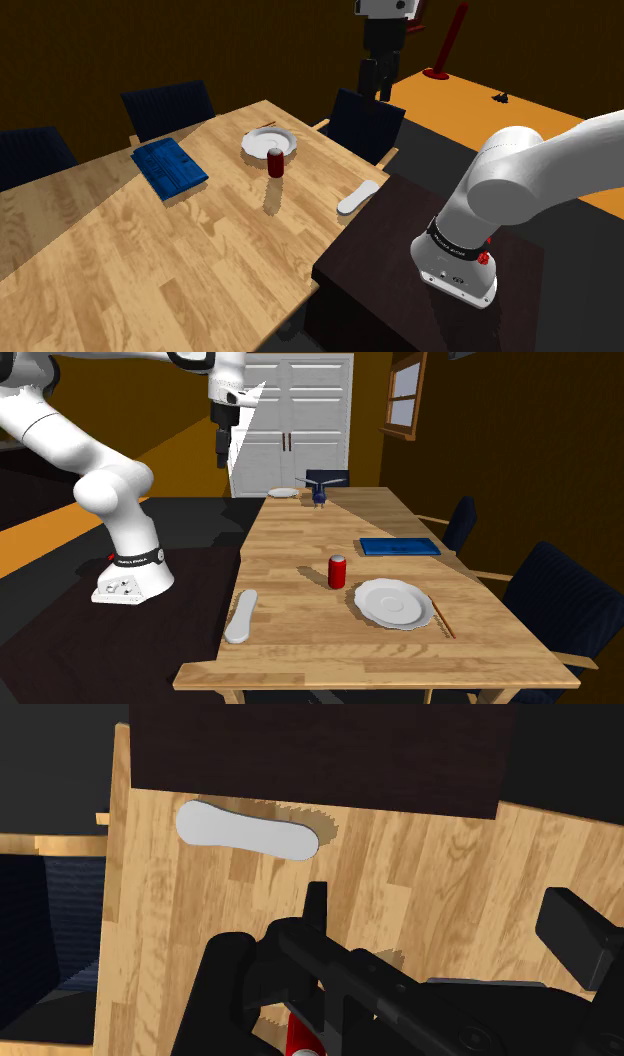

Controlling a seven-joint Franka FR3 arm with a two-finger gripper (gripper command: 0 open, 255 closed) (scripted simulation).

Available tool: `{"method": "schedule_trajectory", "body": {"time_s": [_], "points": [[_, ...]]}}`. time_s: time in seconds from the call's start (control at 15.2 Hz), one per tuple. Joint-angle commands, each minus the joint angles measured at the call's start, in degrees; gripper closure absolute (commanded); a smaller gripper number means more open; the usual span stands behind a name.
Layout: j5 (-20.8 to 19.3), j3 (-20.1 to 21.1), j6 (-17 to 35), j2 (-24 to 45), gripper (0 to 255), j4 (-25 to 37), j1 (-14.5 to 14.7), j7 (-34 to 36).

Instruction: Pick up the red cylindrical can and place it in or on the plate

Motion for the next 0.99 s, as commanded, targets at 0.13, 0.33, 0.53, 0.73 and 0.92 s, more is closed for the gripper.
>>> {"method": "schedule_trajectory", "body": {"time_s": [0.13,0.33,0.53,0.73,0.92], "points": [[-0.11,0.32,4.48,2.67,0,-1.22,-0.2,-0.01],[-0.3,0.78,11.16,7.28,0,-2.42,-0.51,0.03],[-0.58,1.19,17.7,12.54,0,-2.83,-0.85,0.17],[-0.98,1.57,23.98,18.32,0,-2.46,-1.24,0.41],[-1.55,1.87,29.88,24.51,0,-1.3,-1.62,0.79]]}}
